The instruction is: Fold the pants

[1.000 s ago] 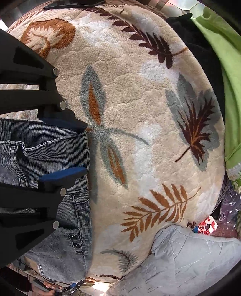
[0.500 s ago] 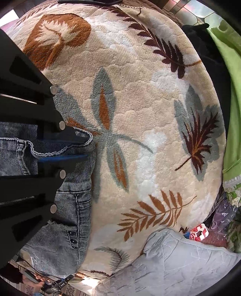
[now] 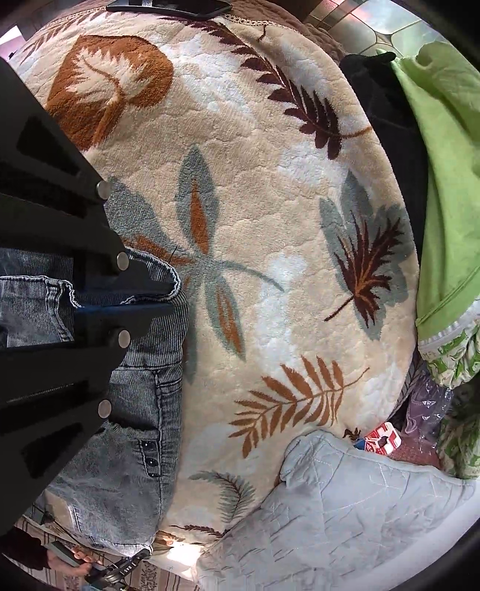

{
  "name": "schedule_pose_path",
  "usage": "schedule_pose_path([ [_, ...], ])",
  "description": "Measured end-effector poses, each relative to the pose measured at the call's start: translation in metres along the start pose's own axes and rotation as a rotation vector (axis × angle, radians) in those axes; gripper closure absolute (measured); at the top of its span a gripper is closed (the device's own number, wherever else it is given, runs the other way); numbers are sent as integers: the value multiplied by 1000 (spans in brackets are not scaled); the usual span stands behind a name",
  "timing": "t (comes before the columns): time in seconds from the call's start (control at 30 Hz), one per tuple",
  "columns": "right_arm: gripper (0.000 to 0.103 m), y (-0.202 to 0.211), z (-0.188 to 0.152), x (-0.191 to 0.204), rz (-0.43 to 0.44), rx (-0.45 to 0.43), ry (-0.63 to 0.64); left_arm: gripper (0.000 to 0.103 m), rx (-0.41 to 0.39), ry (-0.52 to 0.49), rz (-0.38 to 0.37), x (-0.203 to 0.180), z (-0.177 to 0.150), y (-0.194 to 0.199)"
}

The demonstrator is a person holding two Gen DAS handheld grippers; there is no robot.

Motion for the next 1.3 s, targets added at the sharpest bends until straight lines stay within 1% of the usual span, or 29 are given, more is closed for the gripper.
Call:
schedule_pose_path([
  [0.13, 93, 16, -6, 1, 17, -23, -5, 100, -41, -21, -38, -8, -7, 19],
  [0.37, 93, 53, -26, -3, 40, -76, -21, 100, -121, -80, -114, -24, -27, 79],
  [0.47, 93, 75, -37, -8, 46, -110, -36, 101, -156, -104, -134, -32, -37, 101],
  [0.6, 93, 102, -59, -18, 63, -146, -63, 102, -232, -119, -162, -27, -53, 140],
  [0.67, 93, 115, -71, -24, 85, -161, -81, 102, -262, -122, -169, -19, -62, 158],
  [0.73, 93, 126, -84, -26, 94, -171, -81, 102, -274, -130, -169, -11, -72, 169],
  [0.77, 93, 130, -90, -27, 94, -174, -80, 102, -272, -132, -156, -6, -77, 170],
  [0.87, 93, 139, -106, -28, 108, -177, -94, 102, -257, -85, -119, 13, -81, 161],
  [0.97, 93, 147, -116, -24, 117, -191, -97, 102, -204, -39, -105, 26, -81, 140],
  [1.07, 93, 154, -123, -18, 122, -210, -95, 100, -169, -20, -89, 28, -72, 114],
  [1.1, 93, 155, -125, -16, 120, -213, -93, 99, -160, -11, -80, 28, -66, 105],
  [1.17, 93, 155, -127, -14, 119, -214, -93, 86, -132, 29, -67, 29, -53, 82],
  [1.2, 93, 154, -128, -14, 117, -214, -92, 83, -115, 46, -65, 28, -47, 70],
  [1.23, 93, 152, -128, -14, 115, -213, -91, 80, -96, 59, -66, 26, -42, 59],
  [1.3, 93, 147, -128, -15, 110, -206, -89, 80, -62, 76, -82, 18, -32, 37],
])
Point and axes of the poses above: each gripper's, at about its wrist camera, not at the fingertips, and y roughly against the way its jaws point, x to its left, z to its top, the point moved 9 cm from there along -y, roughly the way its jaws point, and after that the axes turned 6 degrees about y, right-handed, at the moved point
